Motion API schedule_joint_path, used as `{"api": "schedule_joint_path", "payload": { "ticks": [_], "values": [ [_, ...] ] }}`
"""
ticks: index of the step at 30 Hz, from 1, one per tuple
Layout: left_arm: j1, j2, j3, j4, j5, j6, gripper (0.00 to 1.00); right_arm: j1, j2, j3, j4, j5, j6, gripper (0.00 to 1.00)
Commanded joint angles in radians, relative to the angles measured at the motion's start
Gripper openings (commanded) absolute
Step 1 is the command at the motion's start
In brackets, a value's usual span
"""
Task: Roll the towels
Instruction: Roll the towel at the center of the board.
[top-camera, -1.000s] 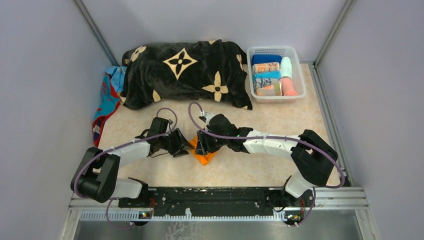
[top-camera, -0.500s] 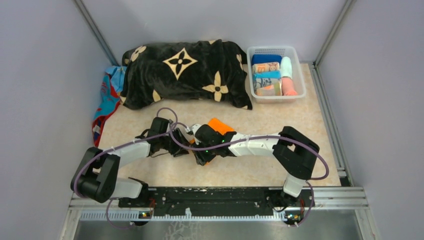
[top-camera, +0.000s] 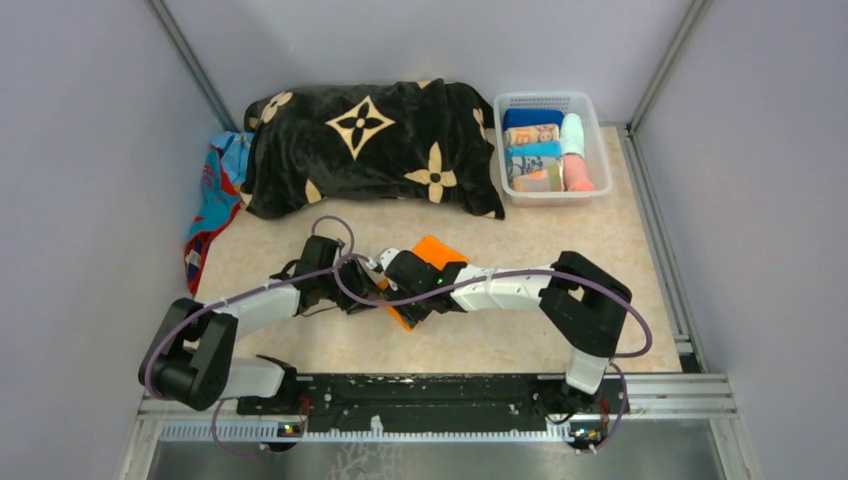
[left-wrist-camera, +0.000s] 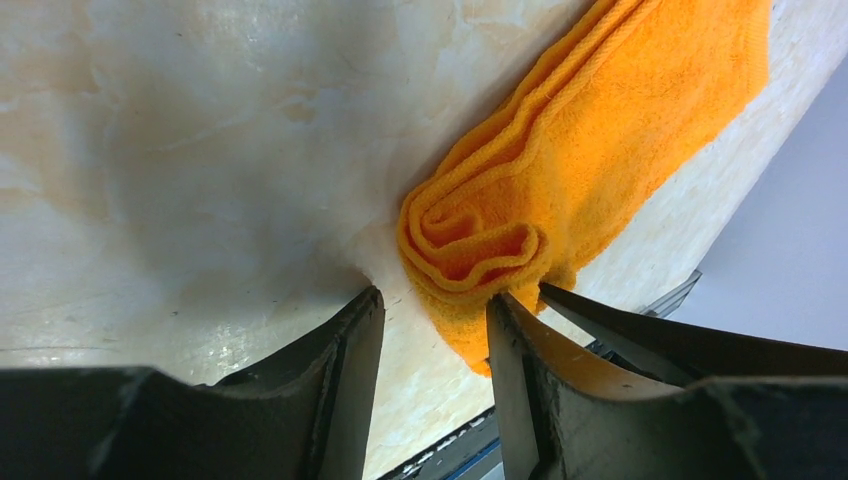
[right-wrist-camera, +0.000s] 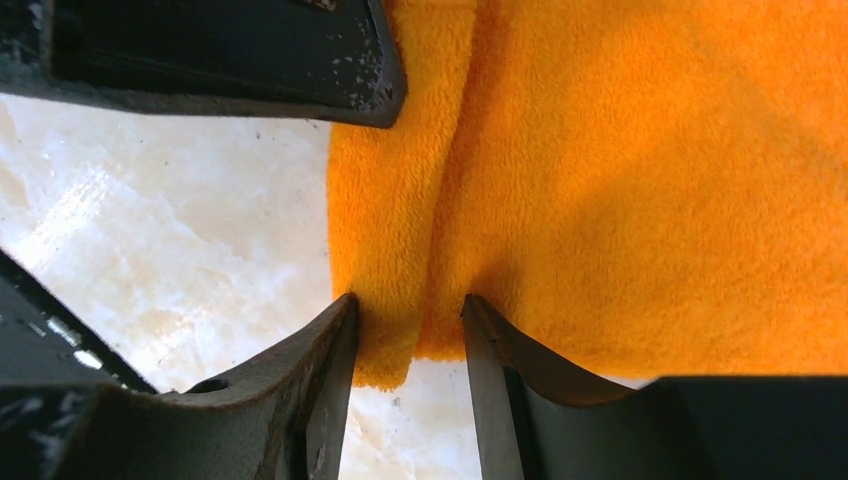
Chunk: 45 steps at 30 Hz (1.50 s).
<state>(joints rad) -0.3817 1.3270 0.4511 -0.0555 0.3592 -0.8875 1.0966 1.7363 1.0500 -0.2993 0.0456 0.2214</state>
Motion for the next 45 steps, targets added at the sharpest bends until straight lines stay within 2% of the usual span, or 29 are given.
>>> {"api": "schedule_joint_path", "payload": {
  "ticks": [1, 9, 14, 21, 33, 45],
  "values": [
    [0.001, 0.041, -0.044, -0.109, -0.125, 0.033, 0.50, 0.032, 0.041, 0.053, 0.001, 0.059, -0.053, 0.43],
    [0.001, 0.020, -0.068, -0.124, -0.149, 0.016, 0.45, 0.040, -0.026, 0.069, -0.037, 0.085, -0.062, 0.43],
    [0.001, 0.008, -0.078, -0.123, -0.161, -0.002, 0.45, 0.088, -0.074, 0.094, -0.029, 0.089, -0.088, 0.44],
    [0.000, 0.015, -0.070, -0.122, -0.154, 0.000, 0.45, 0.148, 0.007, 0.129, 0.008, 0.134, -0.102, 0.44],
    [0.000, 0.014, -0.066, -0.121, -0.153, 0.000, 0.45, 0.156, 0.072, 0.114, -0.017, 0.286, -0.117, 0.44],
    [0.001, 0.023, -0.052, -0.127, -0.152, 0.007, 0.45, 0.155, 0.108, 0.084, -0.027, 0.273, -0.113, 0.44]
  ]
}}
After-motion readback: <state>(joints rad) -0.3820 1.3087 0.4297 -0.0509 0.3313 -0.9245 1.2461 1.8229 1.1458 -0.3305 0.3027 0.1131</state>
